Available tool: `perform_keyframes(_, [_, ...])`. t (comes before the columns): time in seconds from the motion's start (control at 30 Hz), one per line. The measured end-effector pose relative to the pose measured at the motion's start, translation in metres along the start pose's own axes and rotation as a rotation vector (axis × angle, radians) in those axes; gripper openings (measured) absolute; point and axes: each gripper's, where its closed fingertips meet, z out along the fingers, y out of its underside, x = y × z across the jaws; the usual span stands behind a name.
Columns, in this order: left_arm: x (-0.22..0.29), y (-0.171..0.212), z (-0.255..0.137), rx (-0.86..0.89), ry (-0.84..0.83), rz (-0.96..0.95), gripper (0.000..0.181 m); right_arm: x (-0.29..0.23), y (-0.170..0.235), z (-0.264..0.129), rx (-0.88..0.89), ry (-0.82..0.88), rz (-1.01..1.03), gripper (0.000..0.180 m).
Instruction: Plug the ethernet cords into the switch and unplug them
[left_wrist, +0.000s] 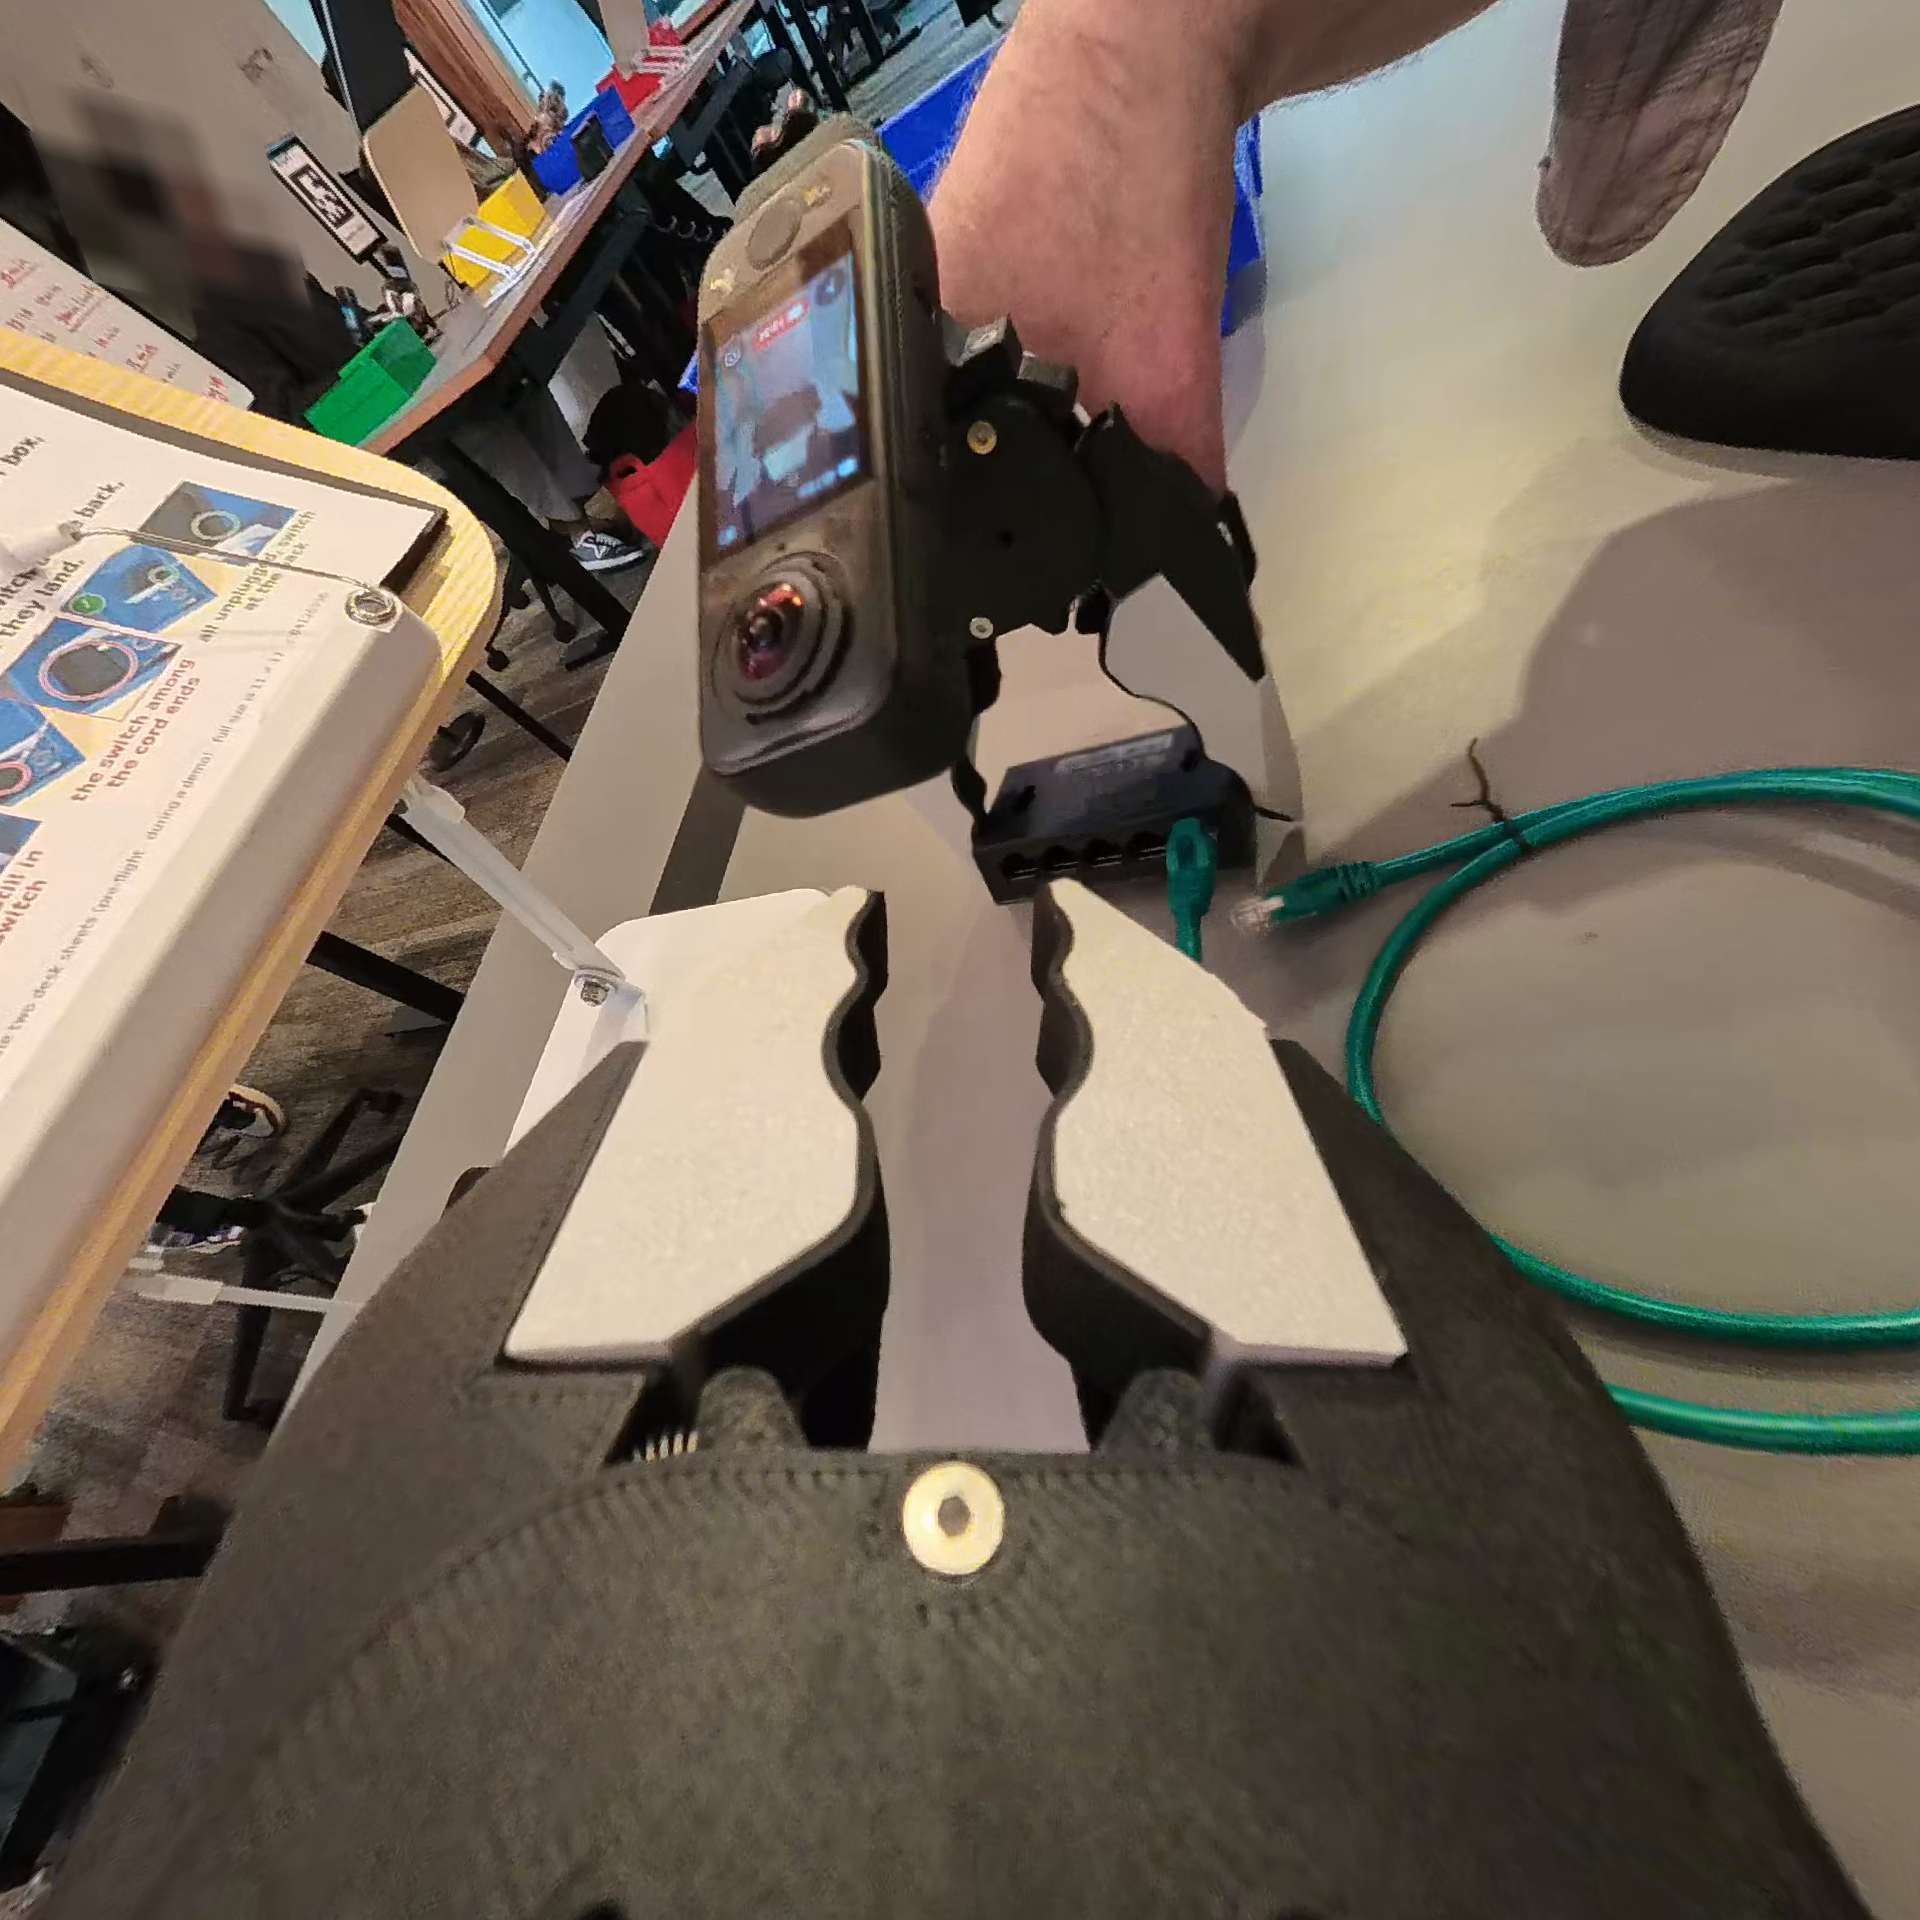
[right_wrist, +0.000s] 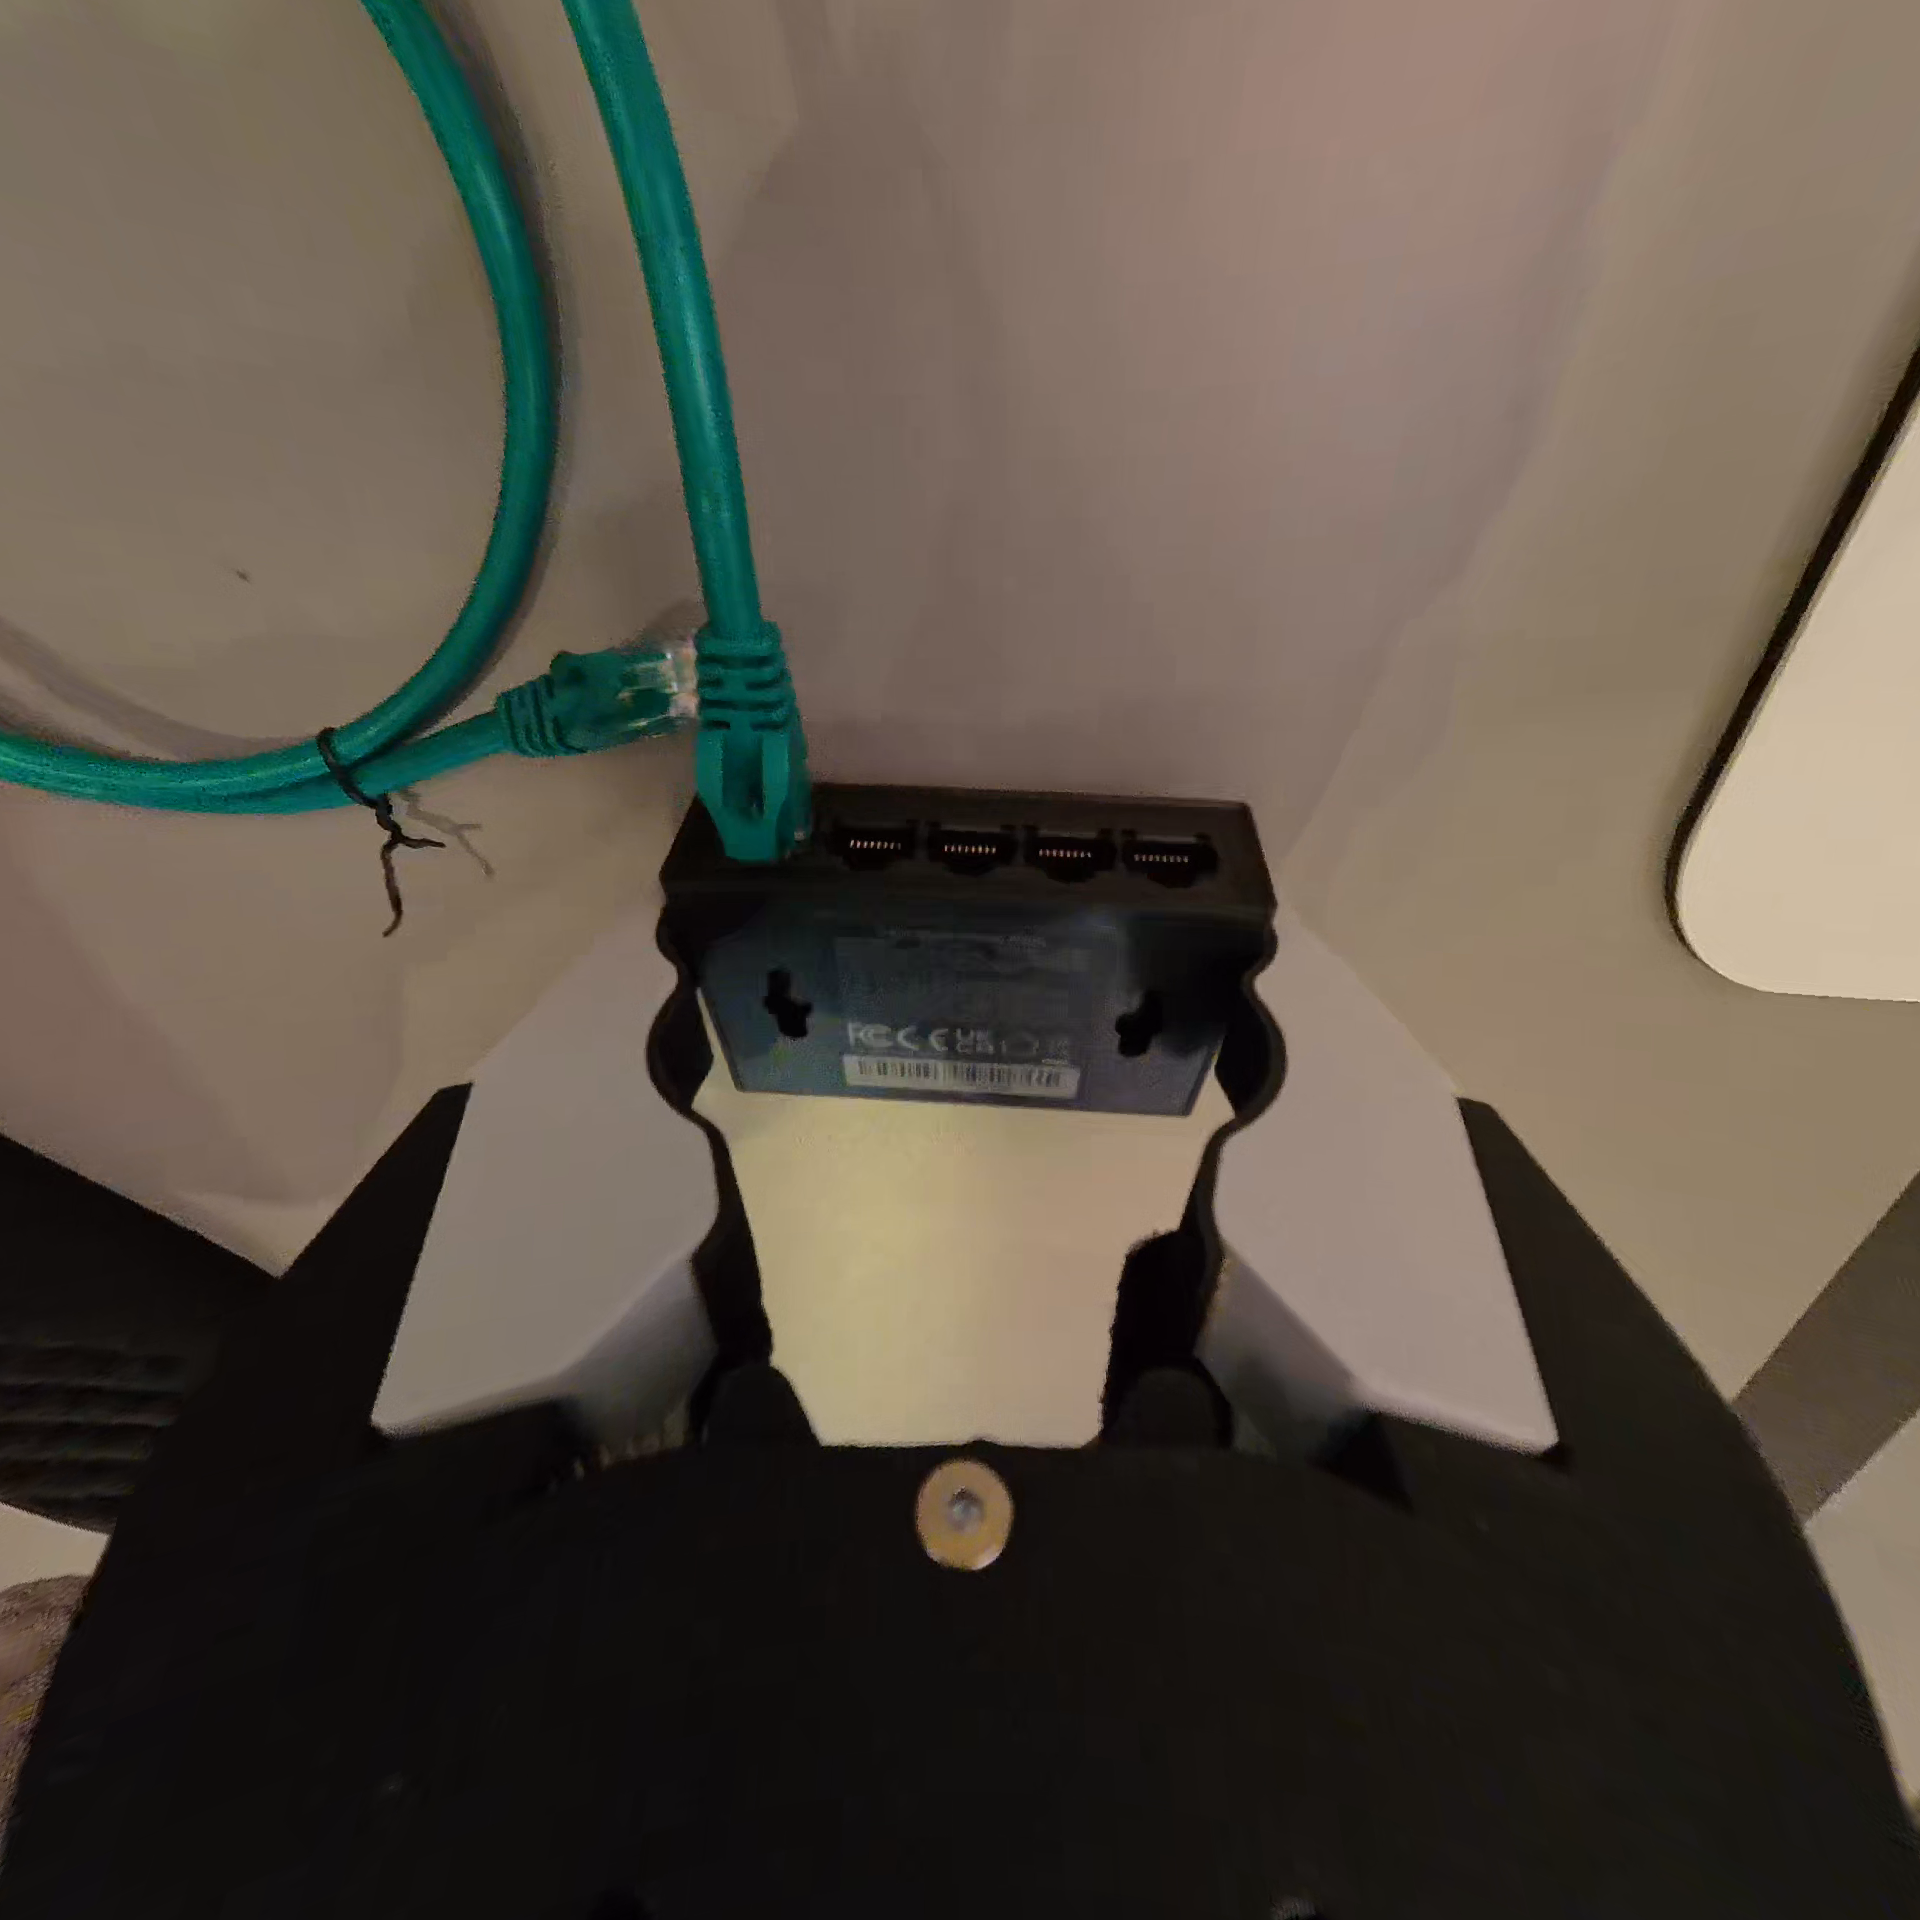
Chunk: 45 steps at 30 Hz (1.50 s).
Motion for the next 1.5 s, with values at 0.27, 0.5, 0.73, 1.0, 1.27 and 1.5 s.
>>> perform_keyframes(0.27, [-0.003, -0.002, -0.003, 0.011, -0.012, -0.003, 0.027, 0.0, 0.0, 0.002, -0.02, 0.03, -0.001, 0.099])
perform_keyframes(0.5, [-0.001, -0.003, -0.002, 0.01, -0.006, -0.001, 0.027, -0.004, 0.0, 0.003, -0.027, 0.017, 0.007, 0.102])
perform_keyframes(0.73, [-0.006, -0.012, -0.008, 0.039, -0.029, -0.012, 0.028, -0.006, -0.001, -0.013, 0.016, 0.018, 0.025, 0.109])
perform_keyframes(1.0, [-0.031, -0.062, -0.045, 0.207, -0.126, -0.055, 0.028, -0.006, -0.03, -0.123, 0.414, 0.066, 0.087, 0.112])
perform_keyframes(1.27, [-0.039, -0.08, -0.058, 0.255, -0.176, -0.066, 0.025, -0.018, -0.064, -0.2, 0.969, 0.215, -0.038, 0.091])
perform_keyframes(1.5, [-0.04, -0.078, -0.047, 0.246, -0.2, -0.088, 0.022, -0.009, -0.067, -0.195, 0.991, 0.226, -0.038, 0.086])
